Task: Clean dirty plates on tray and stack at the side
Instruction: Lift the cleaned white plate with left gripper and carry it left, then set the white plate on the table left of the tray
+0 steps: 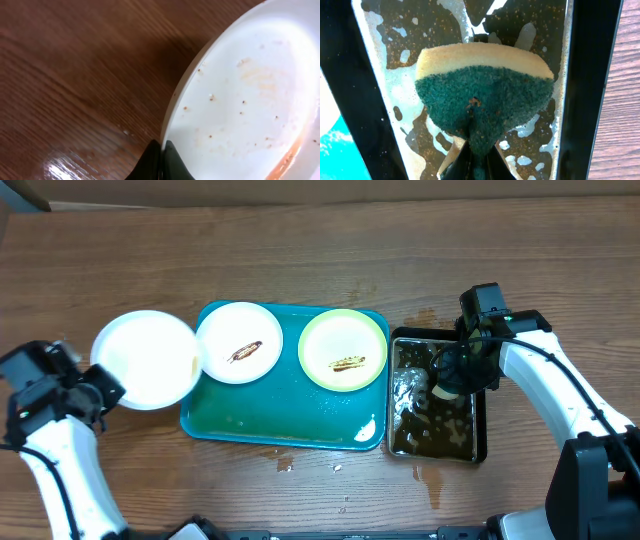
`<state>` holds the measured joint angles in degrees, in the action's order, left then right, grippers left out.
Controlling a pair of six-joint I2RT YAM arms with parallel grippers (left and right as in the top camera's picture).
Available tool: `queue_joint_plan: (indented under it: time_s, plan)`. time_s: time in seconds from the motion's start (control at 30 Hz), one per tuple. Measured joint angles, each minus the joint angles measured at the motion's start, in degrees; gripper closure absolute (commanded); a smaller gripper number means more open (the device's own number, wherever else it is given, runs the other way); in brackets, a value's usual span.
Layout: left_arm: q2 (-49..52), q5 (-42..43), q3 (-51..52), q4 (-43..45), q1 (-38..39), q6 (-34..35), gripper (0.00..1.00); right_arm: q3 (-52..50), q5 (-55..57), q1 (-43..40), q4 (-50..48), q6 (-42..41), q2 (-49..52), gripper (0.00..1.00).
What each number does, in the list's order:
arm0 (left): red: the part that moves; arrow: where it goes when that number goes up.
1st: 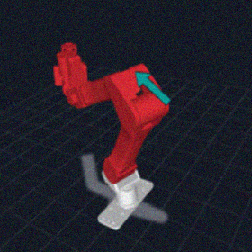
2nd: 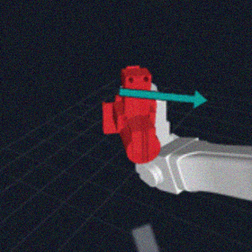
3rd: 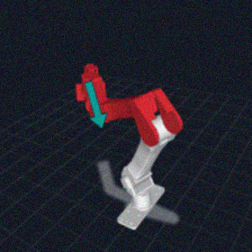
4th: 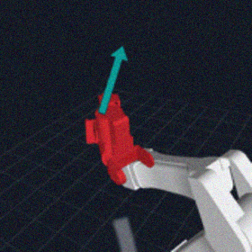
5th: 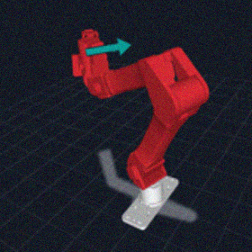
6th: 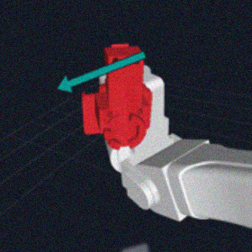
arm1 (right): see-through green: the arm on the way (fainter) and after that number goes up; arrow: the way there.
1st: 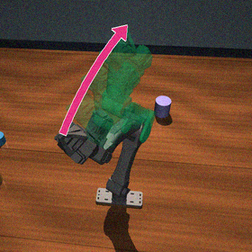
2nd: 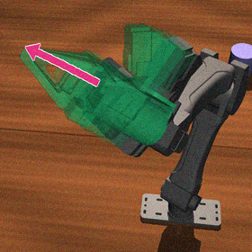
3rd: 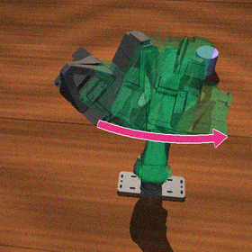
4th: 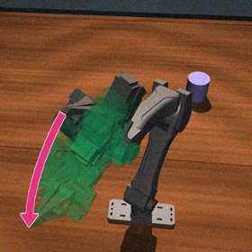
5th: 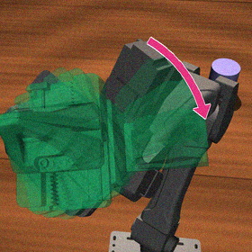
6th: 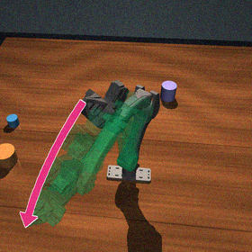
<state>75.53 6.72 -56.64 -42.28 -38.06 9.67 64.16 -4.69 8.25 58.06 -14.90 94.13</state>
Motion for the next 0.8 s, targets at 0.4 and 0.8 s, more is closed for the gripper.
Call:
queue_joint_plan:
  time_s: [0.4,0.8]
  plan:
    - [13.31,1.07,0.0,6.56,-7.26,4.02,0.87,0.0,-0.02,0.0,0.55,-0.02,0.0,0.96]
    - [13.84,13.6,-3.93,3.56,-5.55,4.96,0.42,0.0,0.0,-0.02,0.07,-0.02,0.0,0.96]
